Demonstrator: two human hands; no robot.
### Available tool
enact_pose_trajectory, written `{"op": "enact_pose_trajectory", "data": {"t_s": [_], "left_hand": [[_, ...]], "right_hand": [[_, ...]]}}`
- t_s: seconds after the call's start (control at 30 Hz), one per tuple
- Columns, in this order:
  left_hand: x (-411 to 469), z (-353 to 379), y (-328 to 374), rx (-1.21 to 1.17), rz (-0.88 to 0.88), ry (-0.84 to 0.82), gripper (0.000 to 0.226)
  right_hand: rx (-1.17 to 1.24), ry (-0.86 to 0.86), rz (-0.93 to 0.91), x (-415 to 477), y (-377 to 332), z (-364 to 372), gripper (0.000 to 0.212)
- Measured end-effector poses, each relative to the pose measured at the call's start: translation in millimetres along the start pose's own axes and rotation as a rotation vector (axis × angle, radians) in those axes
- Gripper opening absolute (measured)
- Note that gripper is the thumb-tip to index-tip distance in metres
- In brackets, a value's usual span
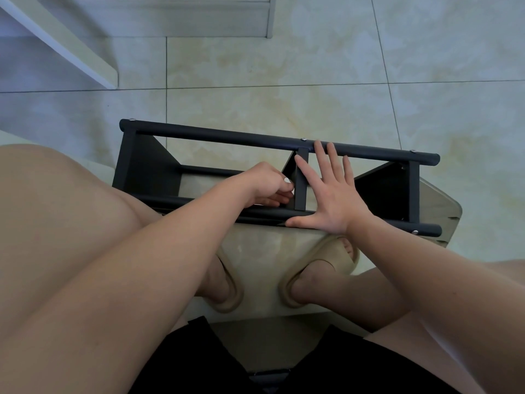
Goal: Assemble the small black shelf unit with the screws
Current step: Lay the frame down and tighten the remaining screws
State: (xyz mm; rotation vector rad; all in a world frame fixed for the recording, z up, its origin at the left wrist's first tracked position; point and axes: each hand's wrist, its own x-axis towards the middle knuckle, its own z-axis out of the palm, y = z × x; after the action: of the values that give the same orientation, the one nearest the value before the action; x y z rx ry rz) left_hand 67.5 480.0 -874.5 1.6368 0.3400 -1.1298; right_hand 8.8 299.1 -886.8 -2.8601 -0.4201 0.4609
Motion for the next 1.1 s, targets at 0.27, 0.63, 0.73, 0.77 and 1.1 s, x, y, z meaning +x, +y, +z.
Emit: {"op": "enact_pose_trajectory", "data": {"t_s": [0.27, 0.63, 0.73, 0.77, 1.1], "left_hand": [[1.2, -1.3, -1.7, -0.018, -0.005, -0.016, 0.029], [1.4, -2.4, -2.4, -0.028, -0.047, -0.062, 0.012], [1.6, -3.1, -2.9, 0.006, -0.056, -0.074, 0.017], [1.8, -3.1, -2.8, 0.020, -0.055, -0.073, 0.019], [1.2, -3.9, -1.6, 0.092, -0.034, -0.076, 0.021]], "right_hand": [[-0.004, 0.003, -0.003, 0.1, 0.3, 0.2, 0.127], [-0.021, 0.012, -0.005, 0.0, 0.1, 1.3, 0.127], [-0.023, 0.011, -0.005, 0.1, 0.0, 1.5, 0.127], [-0.023, 0.012, -0.005, 0.1, 0.1, 1.4, 0.127], [-0.022, 0.004, -0.004, -0.1, -0.4, 0.9, 0.127]]}}
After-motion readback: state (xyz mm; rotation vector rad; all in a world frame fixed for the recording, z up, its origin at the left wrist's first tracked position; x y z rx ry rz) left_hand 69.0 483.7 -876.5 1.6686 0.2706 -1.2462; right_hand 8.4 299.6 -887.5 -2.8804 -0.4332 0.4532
